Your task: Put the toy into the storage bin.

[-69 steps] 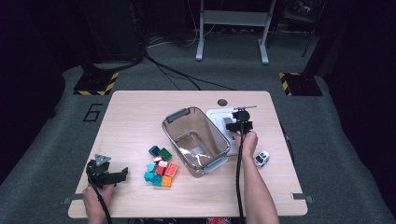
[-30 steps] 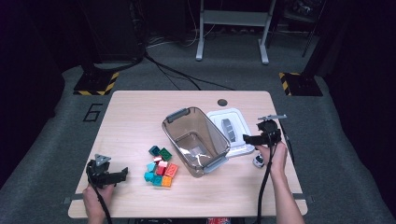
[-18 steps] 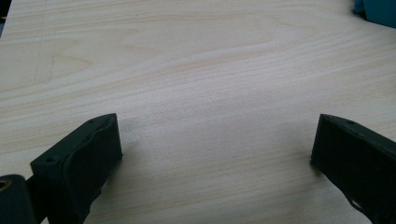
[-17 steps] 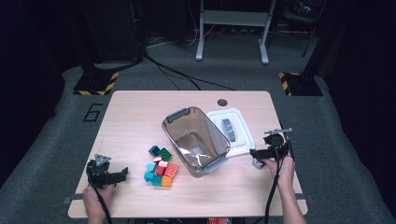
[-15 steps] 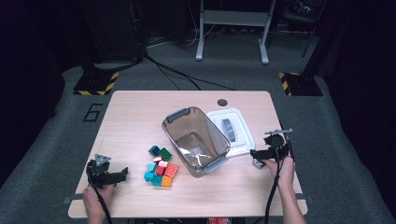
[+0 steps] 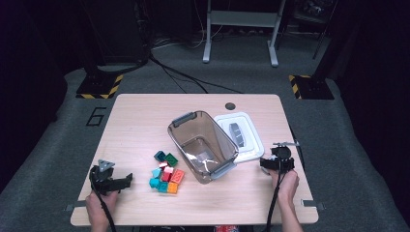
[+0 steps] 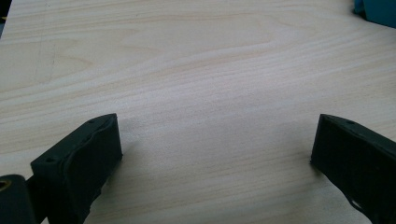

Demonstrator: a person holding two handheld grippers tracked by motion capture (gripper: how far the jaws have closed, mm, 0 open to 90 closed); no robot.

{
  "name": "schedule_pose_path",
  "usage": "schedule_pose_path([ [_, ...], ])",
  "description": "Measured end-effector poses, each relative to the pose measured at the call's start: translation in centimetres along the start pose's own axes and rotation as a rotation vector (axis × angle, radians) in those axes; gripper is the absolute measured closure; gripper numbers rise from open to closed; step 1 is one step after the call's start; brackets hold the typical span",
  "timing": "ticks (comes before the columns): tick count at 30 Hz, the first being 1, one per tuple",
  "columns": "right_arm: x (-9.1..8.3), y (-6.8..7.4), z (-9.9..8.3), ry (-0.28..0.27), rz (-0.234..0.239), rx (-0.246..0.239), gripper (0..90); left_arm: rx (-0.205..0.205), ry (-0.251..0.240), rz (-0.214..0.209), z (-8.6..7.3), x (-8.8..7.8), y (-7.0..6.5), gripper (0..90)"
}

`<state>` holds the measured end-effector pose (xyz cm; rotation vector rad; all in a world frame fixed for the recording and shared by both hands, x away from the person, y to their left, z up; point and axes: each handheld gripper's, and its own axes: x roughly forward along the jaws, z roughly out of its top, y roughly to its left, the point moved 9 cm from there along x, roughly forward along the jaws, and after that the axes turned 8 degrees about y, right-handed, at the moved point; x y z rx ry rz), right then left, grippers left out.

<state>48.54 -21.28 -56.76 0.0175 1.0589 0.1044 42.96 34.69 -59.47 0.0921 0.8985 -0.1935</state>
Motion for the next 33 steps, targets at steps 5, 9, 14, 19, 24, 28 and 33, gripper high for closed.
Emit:
schedule_pose_path([
  [5,-0.3,-0.1,-0.2,-0.019,0.003,0.011,34.2,-0.001,0.0,0.0,0.0,0.0,0.0,1.7],
  [9,-0.5,0.3,-0.4,-0.001,0.003,-0.016,35.1,-0.001,0.0,0.0,0.0,0.0,0.0,1.7],
  [14,-0.7,1.0,-0.8,0.039,0.022,-0.063,53.3,0.0,0.0,0.0,0.0,0.0,0.0,1.7],
  [19,0.1,1.3,-2.0,0.076,0.019,-0.089,45.9,0.002,-0.001,0.003,0.0,0.0,0.0,1.8],
  [24,-0.8,1.3,-2.3,0.019,0.034,-0.06,34.6,0.002,-0.005,0.003,0.0,0.0,0.0,1.9],
  [28,-2.1,1.9,-3.2,-0.018,0.031,-0.044,32.7,0.002,-0.004,0.003,0.0,0.0,0.0,1.8],
  [33,-2.1,2.3,-4.3,-0.001,-0.006,-0.06,40.8,0.003,-0.007,0.007,0.0,0.0,0.0,1.8],
])
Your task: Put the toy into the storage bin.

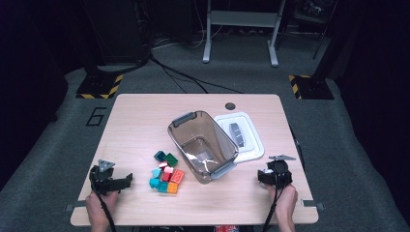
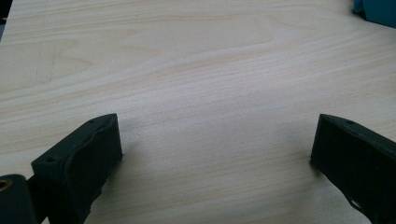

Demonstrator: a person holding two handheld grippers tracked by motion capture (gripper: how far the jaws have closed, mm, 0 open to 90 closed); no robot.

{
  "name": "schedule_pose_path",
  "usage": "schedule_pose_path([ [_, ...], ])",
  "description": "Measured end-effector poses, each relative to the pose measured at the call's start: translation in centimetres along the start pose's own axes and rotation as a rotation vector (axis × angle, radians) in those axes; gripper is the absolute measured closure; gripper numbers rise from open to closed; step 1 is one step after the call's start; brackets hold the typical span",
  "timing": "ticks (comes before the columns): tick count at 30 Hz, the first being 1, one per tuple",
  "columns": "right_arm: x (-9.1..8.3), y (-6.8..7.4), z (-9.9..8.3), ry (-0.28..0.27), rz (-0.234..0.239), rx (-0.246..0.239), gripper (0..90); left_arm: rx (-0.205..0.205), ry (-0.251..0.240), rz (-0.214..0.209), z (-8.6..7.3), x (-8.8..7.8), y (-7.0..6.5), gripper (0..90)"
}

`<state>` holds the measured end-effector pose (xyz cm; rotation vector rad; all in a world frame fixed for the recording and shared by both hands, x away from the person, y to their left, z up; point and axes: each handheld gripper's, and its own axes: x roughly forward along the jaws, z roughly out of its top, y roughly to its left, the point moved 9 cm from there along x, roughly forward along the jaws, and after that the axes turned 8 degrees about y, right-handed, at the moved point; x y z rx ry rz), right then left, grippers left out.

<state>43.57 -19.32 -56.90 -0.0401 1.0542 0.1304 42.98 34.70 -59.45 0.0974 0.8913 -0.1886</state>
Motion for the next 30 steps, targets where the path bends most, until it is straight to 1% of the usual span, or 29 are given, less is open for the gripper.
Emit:
schedule_pose_path([
  [1,0.0,0.0,-0.2,-0.003,-0.008,0.007,42.9,0.0,0.0,0.0,0.0,0.0,0.0,1.8],
  [2,0.1,0.0,-0.3,-0.007,-0.001,0.012,42.7,0.0,0.0,0.001,0.0,0.0,0.0,1.9],
  [3,0.2,-0.1,-0.4,-0.015,0.003,0.007,42.6,0.0,0.0,0.001,0.0,0.0,0.0,1.8],
  [4,0.2,0.1,-0.6,-0.011,-0.002,0.015,42.5,0.0,0.0,0.001,0.0,0.0,0.0,1.9],
  [5,0.2,0.1,-0.7,-0.018,-0.01,0.009,42.1,0.001,0.003,-0.001,0.0,0.0,0.0,1.8],
  [6,0.2,0.2,-0.8,-0.018,-0.017,0.003,40.7,0.001,0.004,-0.002,0.0,0.0,0.0,1.9],
  [7,0.2,0.2,-0.9,-0.016,-0.023,0.0,36.0,0.001,0.004,-0.002,0.0,0.0,0.0,1.8],
  [8,0.2,0.3,-1.0,-0.016,-0.027,0.004,34.2,0.0,-0.001,0.001,0.0,0.0,0.0,1.8],
  [12,0.0,0.5,-1.5,-0.027,-0.022,0.004,31.4,0.001,0.0,0.001,0.0,0.0,0.0,1.9],
  [13,-0.2,0.5,-2.0,-0.027,-0.034,-0.001,30.3,0.002,0.002,-0.001,0.0,0.0,0.0,1.8],
  [14,-0.2,0.5,-2.0,-0.027,-0.034,-0.001,30.3,0.002,0.005,-0.002,0.0,0.0,0.0,1.8],
  [15,-0.3,0.6,-2.2,-0.026,-0.031,0.008,32.3,0.0,0.0,0.001,0.0,0.0,0.0,1.8],
  [16,-0.3,0.6,-2.4,-0.035,-0.02,0.0,37.2,0.0,-0.001,0.001,0.0,0.0,0.0,1.9],
  [17,-0.3,0.6,-2.4,-0.037,-0.022,0.013,37.9,0.0,-0.002,0.001,0.0,0.0,0.0,1.8],
  [20,-0.4,0.6,-2.3,-0.045,-0.023,0.004,40.6,0.0,-0.001,0.001,0.0,0.0,0.0,1.9],
  [21,-0.4,0.6,-2.4,-0.043,-0.026,0.01,41.6,0.0,-0.002,0.001,0.0,0.0,0.0,1.8],
  [23,-0.5,0.4,-2.3,-0.052,-0.027,-0.019,43.5,0.0,0.001,0.0,0.0,0.0,0.0,1.9],
  [24,-0.5,0.4,-2.3,-0.053,-0.027,-0.023,44.1,0.0,0.0,0.001,0.0,0.0,0.0,1.9],
  [25,-0.5,0.4,-2.3,-0.052,-0.021,-0.014,44.9,0.0,0.0,0.0,0.0,0.0,0.0,1.8],
  [26,-0.5,0.3,-2.3,-0.06,-0.017,-0.032,45.7,0.001,0.004,0.0,0.0,0.0,0.0,1.9],
  [29,-0.7,0.2,-2.4,-0.056,0.003,-0.034,47.0,0.0,0.0,0.0,0.0,0.0,0.0,1.9],
  [30,-0.6,0.1,-2.4,-0.063,0.015,-0.047,47.0,0.0,0.0,0.0,0.0,0.0,0.0,1.9],
])
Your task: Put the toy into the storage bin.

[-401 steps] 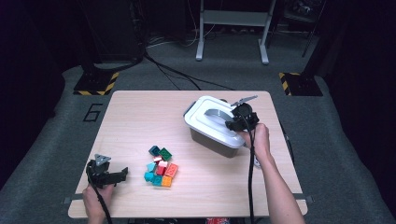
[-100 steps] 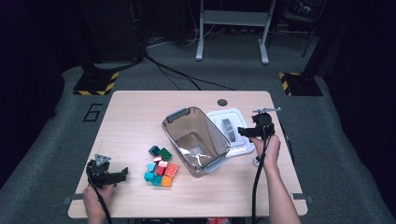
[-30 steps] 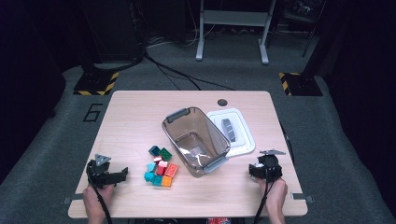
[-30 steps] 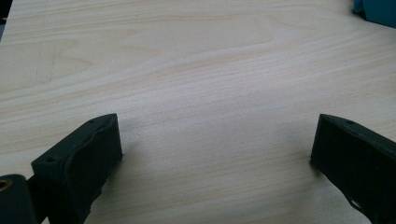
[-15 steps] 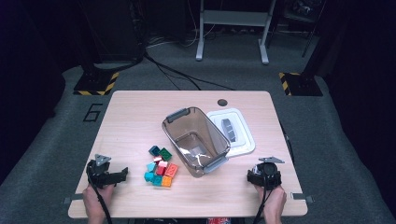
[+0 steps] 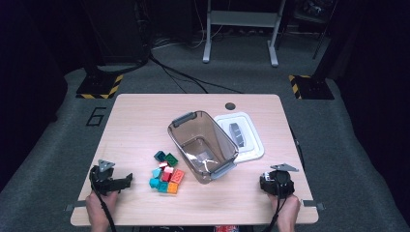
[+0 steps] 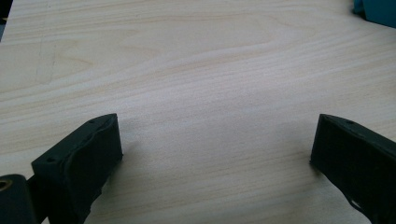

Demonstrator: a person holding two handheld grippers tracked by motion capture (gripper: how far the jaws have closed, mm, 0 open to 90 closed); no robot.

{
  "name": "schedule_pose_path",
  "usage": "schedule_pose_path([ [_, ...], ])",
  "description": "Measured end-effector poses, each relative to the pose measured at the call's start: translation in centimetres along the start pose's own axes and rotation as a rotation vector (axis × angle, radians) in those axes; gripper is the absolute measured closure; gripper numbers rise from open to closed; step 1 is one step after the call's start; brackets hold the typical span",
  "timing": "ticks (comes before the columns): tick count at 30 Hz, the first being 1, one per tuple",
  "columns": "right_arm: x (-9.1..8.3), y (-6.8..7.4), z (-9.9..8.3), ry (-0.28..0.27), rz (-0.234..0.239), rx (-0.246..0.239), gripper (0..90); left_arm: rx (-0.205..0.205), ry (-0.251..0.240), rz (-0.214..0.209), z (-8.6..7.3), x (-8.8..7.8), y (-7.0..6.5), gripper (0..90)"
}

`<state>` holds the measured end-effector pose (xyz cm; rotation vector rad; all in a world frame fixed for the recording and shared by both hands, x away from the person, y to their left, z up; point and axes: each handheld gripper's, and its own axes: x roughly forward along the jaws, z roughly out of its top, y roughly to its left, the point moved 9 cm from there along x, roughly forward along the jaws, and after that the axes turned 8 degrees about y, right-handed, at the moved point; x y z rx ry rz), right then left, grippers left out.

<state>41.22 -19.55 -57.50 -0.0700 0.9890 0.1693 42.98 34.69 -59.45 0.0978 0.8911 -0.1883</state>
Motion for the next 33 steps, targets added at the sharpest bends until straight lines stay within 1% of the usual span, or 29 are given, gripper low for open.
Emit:
schedule_pose_path([
  [3,-0.1,-0.1,0.0,0.01,0.028,0.014,47.1,0.0,0.001,0.0,0.0,0.0,0.0,1.9],
  [4,-0.1,-0.2,0.0,0.008,0.034,0.0,47.1,0.0,0.004,-0.001,0.0,0.0,0.0,1.9],
  [5,-0.1,-0.2,0.0,0.015,0.045,0.017,47.1,0.0,0.0,0.0,0.0,0.0,0.0,1.9],
  [6,-0.1,-0.3,0.1,0.012,0.05,0.006,47.2,0.0,0.0,0.0,0.0,0.0,0.0,1.9],
  [8,-0.1,-0.4,0.1,0.014,0.062,0.022,47.2,0.001,0.004,-0.001,0.0,0.0,0.0,1.9],
  [10,-0.2,-0.7,0.3,0.004,0.068,0.019,47.3,0.001,0.004,-0.001,0.0,0.0,0.0,1.9],
  [11,-0.3,-0.7,0.4,-0.001,0.081,0.029,47.3,0.0,0.001,0.0,0.0,0.0,0.0,1.9],
  [14,-0.7,-0.7,0.8,-0.019,0.098,0.037,47.3,0.0,0.004,-0.001,0.0,0.0,0.0,1.8],
  [17,-1.4,-0.6,1.6,-0.043,0.112,0.023,47.3,0.001,0.004,0.0,0.0,0.0,0.0,1.9],
  [19,-1.8,-0.4,2.1,-0.054,0.116,0.032,47.2,0.0,0.0,0.0,0.0,0.0,0.0,1.9],
  [20,-1.9,-0.5,2.2,-0.056,0.115,0.018,47.2,0.0,0.0,0.0,0.0,0.0,0.0,1.9],
  [22,-2.1,-0.4,2.7,-0.066,0.118,0.008,47.2,0.0,0.0,0.0,0.0,0.0,0.0,1.9],
  [26,-2.5,-0.4,3.6,-0.077,0.119,0.009,47.3,0.0,0.0,-0.001,0.0,0.0,0.0,1.8],
  [32,-3.2,-0.3,5.2,-0.088,0.11,-0.019,47.4,0.0,0.004,-0.002,0.0,0.0,0.0,1.9],
  [33,-3.1,-0.2,5.5,-0.09,0.111,-0.018,47.4,0.0,0.0,0.0,0.0,0.0,0.0,1.9],
])
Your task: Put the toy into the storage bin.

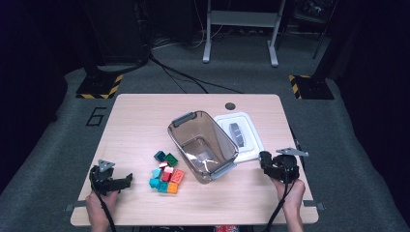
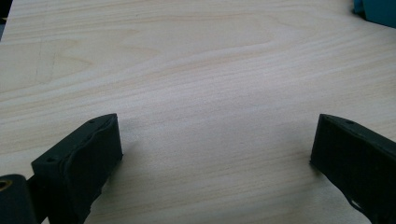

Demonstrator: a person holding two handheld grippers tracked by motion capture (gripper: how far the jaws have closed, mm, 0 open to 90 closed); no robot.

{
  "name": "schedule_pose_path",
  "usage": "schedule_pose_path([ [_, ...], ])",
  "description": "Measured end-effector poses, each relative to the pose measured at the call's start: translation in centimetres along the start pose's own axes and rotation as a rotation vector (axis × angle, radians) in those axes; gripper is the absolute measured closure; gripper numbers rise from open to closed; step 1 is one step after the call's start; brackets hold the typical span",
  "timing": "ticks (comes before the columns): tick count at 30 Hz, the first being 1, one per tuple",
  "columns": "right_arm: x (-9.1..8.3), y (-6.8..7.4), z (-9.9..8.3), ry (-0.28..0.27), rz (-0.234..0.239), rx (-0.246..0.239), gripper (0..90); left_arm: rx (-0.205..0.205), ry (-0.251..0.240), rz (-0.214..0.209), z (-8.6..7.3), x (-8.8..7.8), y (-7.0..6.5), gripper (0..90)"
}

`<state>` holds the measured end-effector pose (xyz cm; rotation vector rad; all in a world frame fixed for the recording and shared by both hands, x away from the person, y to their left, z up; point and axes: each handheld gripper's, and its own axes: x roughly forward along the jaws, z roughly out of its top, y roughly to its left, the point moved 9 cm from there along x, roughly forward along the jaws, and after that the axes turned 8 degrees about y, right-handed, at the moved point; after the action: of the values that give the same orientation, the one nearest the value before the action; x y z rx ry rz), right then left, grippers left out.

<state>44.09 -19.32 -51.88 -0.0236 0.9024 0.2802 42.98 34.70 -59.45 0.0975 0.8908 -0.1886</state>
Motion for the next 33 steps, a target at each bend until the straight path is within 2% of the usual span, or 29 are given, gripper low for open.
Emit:
schedule_pose_path([
  [7,0.4,0.4,0.9,0.014,0.001,-0.017,47.5,-0.001,0.002,-0.003,0.0,0.0,0.0,1.9],
  [18,-0.4,1.0,2.7,-0.001,-0.013,-0.057,47.4,-0.001,0.006,-0.004,0.0,0.0,0.0,1.9],
  [29,-1.2,2.1,4.8,-0.018,-0.009,-0.096,47.4,-0.001,0.006,-0.004,0.0,0.0,0.0,1.9],
  [33,-1.5,2.7,6.1,-0.024,-0.011,-0.122,47.4,-0.001,0.002,-0.004,0.0,0.0,0.0,1.8],
])
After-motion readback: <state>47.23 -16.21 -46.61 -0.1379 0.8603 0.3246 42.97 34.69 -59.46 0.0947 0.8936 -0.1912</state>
